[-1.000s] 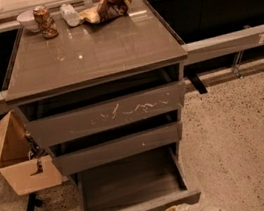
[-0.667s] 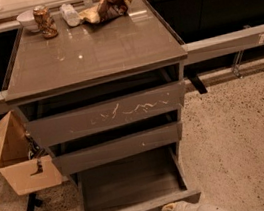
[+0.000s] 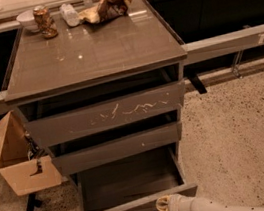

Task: Close bottom drawer

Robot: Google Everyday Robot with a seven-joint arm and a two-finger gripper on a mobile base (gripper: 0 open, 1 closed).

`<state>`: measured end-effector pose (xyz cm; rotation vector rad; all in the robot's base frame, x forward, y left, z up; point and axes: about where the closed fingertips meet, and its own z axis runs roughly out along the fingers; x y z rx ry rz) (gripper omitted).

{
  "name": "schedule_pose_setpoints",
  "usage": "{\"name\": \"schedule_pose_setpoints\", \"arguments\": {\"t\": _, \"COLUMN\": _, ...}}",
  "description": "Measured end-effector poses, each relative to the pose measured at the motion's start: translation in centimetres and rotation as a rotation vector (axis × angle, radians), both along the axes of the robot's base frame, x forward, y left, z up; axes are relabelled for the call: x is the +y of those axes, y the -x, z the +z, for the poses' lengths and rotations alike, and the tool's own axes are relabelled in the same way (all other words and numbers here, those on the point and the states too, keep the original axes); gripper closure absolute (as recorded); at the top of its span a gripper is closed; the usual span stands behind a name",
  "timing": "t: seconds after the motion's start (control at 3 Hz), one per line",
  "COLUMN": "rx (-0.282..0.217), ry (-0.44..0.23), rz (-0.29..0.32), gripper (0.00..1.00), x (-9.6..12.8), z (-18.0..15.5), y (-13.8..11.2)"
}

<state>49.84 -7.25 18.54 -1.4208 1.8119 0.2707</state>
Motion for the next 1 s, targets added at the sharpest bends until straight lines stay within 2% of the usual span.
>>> {"name": "schedule_pose_setpoints", "arguments": {"t": 0.33, "rx": -0.022, "ry": -0.016, "rz": -0.009, "gripper": 1.00, "x": 0.4, "z": 0.4, "y": -1.4}}
{"name": "schedule_pose_setpoints", "arguments": {"t": 0.67, "rx": 0.009, "ry": -0.023, "rz": -0.012, "gripper": 1.00, "x": 1.2, "z": -0.6, "y": -5.4}}
{"name": "schedule_pose_setpoints", "arguments": {"t": 1.0, "rx": 0.009, "ry": -0.022, "rz": -0.013, "gripper": 1.00, "x": 1.0, "z": -0.6, "y": -5.6}}
